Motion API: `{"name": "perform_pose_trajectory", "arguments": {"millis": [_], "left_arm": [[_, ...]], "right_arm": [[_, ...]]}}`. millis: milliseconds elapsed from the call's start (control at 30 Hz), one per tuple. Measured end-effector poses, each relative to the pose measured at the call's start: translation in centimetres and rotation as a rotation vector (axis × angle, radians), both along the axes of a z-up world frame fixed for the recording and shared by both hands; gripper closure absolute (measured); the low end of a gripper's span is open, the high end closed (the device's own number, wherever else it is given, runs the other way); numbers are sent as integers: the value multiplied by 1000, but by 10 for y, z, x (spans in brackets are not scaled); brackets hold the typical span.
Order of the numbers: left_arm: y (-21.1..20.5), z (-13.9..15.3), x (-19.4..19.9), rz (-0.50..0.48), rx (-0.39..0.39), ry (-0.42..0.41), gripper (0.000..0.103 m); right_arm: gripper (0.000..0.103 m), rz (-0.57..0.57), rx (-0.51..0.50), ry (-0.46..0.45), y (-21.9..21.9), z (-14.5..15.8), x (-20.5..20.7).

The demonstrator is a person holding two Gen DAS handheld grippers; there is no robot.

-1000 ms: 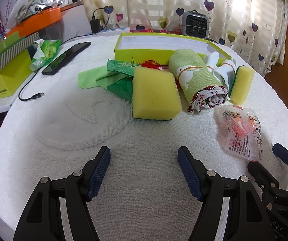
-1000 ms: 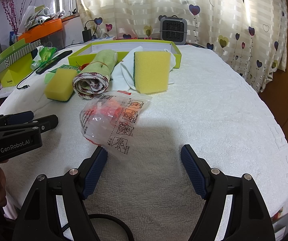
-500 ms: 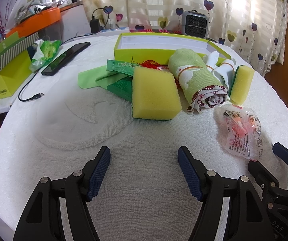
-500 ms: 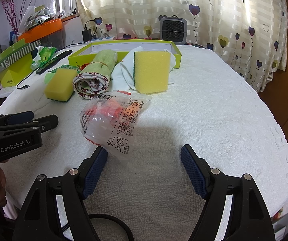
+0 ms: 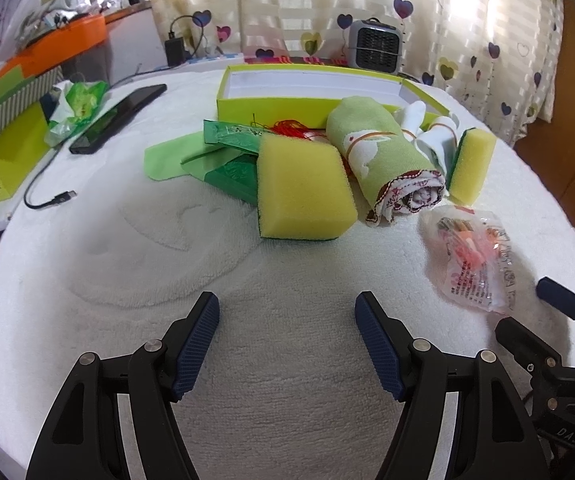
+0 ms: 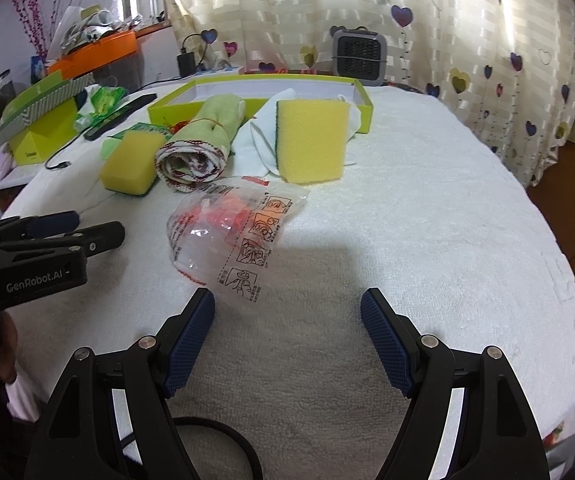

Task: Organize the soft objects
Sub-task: 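Grasp the clear plastic bag with the right gripper while the left grasps the yellow sponge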

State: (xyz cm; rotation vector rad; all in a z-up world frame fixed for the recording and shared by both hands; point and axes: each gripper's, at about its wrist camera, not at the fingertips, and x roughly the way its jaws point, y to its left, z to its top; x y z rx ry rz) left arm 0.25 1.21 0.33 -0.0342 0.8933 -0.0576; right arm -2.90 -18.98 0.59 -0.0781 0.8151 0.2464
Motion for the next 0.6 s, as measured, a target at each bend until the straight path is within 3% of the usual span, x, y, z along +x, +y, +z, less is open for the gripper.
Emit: {"name": "perform_pose_trajectory", "arguments": {"millis": [367,600], "left_arm": [[26,17,20,-45,-185,-7,33],[14,19,47,-96,-167,9,33]], "right_arm": [[27,115,139,-16,4,20,15],[27,94,186,16,10,17,38]]}}
